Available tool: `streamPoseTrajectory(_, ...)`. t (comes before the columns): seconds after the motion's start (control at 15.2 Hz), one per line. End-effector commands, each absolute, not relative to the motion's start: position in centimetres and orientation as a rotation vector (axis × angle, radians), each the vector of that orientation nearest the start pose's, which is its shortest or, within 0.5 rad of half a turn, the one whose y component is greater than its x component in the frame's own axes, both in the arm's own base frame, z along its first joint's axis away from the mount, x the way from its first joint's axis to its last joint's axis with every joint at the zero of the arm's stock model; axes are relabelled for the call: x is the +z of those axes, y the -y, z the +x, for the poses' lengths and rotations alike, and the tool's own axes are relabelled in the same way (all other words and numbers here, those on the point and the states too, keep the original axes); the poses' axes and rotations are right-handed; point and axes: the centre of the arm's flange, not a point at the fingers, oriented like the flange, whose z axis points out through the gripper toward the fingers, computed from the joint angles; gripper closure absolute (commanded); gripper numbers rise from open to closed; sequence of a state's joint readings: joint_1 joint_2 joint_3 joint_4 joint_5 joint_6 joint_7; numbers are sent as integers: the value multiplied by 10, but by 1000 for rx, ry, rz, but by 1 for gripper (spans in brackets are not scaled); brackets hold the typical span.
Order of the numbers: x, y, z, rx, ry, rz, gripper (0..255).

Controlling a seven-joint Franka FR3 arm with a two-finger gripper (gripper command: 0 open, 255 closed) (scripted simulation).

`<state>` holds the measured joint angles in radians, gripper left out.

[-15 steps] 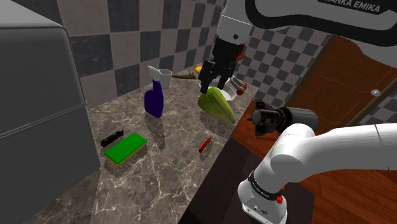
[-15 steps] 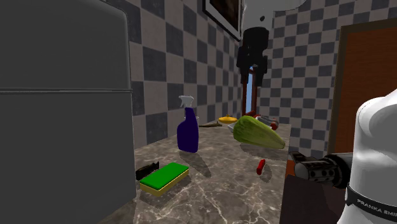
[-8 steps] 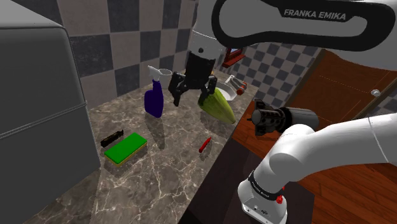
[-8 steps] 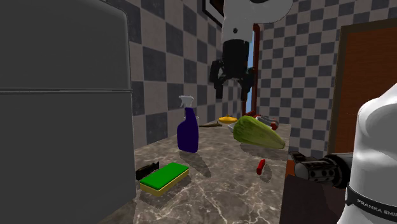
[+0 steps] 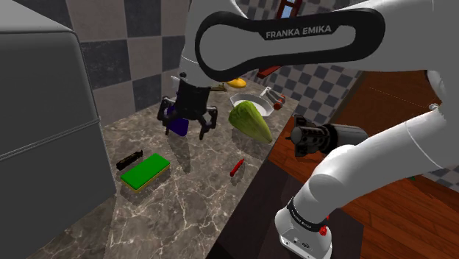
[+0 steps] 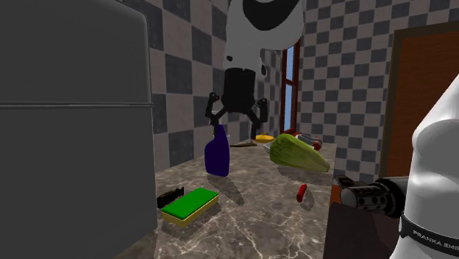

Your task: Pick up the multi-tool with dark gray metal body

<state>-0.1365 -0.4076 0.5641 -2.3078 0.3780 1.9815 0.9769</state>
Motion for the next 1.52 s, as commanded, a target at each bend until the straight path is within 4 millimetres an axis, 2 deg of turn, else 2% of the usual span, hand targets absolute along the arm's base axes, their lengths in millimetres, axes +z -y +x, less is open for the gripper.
streamPoseTrajectory(0.0,464,-235,412,97,-1200,-2750,0)
streamPoseTrajectory(0.46,416,-274,476,138,-1581,-2520,0)
streamPoseTrajectory(0.92,368,-294,544,175,-1911,-2252,0)
streamPoseTrajectory(1.45,328,-294,544,175,-1911,-2252,0)
